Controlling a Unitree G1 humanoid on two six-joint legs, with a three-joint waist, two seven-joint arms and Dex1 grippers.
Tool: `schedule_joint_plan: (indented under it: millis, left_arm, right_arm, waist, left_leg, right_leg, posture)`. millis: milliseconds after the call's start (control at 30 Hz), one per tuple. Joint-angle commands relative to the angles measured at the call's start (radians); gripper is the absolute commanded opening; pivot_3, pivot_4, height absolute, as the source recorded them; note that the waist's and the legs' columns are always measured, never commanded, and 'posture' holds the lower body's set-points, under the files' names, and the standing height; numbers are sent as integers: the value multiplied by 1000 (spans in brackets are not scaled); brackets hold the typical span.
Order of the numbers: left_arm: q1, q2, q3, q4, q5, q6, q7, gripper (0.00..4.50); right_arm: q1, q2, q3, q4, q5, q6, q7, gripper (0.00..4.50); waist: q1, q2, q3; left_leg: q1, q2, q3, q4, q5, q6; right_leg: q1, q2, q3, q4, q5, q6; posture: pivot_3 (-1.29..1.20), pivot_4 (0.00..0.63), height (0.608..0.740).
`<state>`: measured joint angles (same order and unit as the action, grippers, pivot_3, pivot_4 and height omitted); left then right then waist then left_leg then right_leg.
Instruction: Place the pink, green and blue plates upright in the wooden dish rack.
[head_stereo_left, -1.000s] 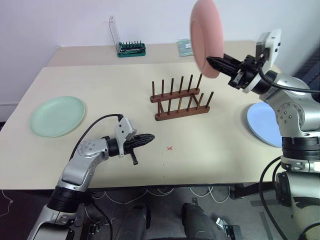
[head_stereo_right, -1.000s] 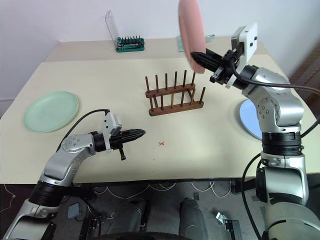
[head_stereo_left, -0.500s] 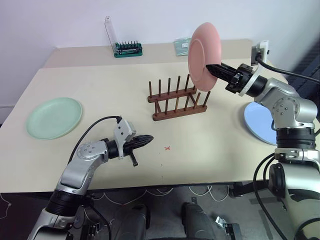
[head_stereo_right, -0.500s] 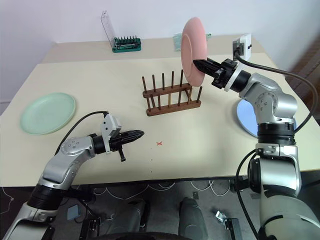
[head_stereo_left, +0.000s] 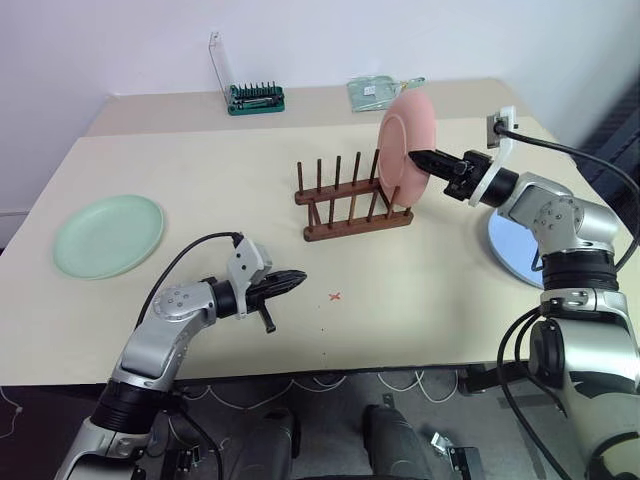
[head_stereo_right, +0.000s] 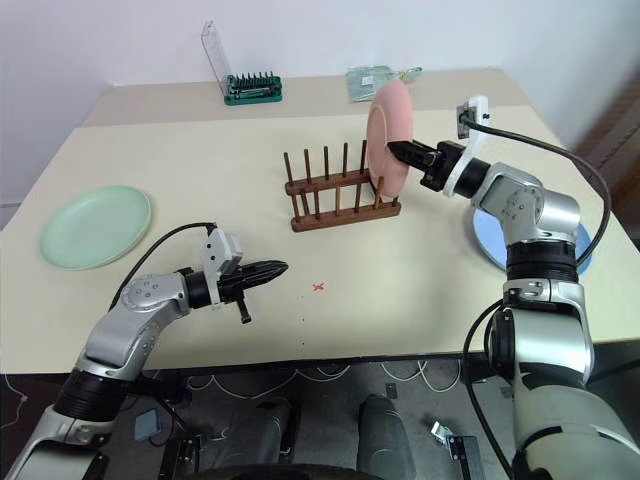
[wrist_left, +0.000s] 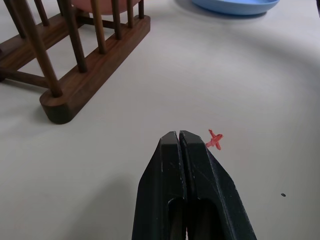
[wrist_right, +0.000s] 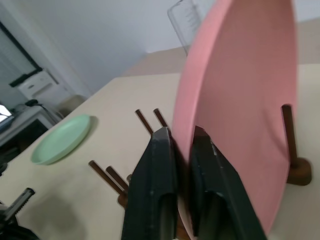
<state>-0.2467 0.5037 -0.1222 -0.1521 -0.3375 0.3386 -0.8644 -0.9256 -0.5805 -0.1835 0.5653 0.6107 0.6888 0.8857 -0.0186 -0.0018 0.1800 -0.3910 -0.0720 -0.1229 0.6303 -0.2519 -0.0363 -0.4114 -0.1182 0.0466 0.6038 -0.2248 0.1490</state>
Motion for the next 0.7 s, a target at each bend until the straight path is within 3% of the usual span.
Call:
schedule_joint_plan:
  millis: [33,100,400,567,700]
  left_arm:
    - [4,10,27,-33,-7,-9,2,0]
    - [5,11,28,-32,-6,-11,3,0]
    - [19,16,31,-37,-7,-10,4,0]
    - [22,21,40,-32,-7,-9,-2,0]
    - [22,31,49,-23,-7,-11,-7,0]
  right_arm:
    - [-34,1,-37,-25,-11,-37,-21,1969]
    - [-28,-4,-43,-49,-40,-106,-47,2930]
    - [80,-153,-94,-223,-123,-248,-70,2930]
    - [285,-310,-106,-384,-170,-252,-10,2930]
    - [448,-362,-87,-480,-199,-234,11,4304]
  waist:
    - [0,0,0]
    - [0,0,0]
    - [6,0,0]
    - [5,0,0]
    - [-3,0,0]
  left_leg:
    - [0,0,0,0,0,0]
    - [0,0,0,0,0,0]
    - [0,0,1,0,0,0]
    - [0,0,1,0,0,0]
    - [1,1,3,0,0,0]
  right_leg:
    - [0,0,0,0,0,0]
    - [0,0,0,0,0,0]
    - [0,0,0,0,0,0]
    - [0,0,0,0,0,0]
    - [0,0,1,1,0,0]
  posture:
    - [0,150,740]
    - [0,150,740]
    - [0,150,740]
    - [0,150,740]
    - [0,150,740]
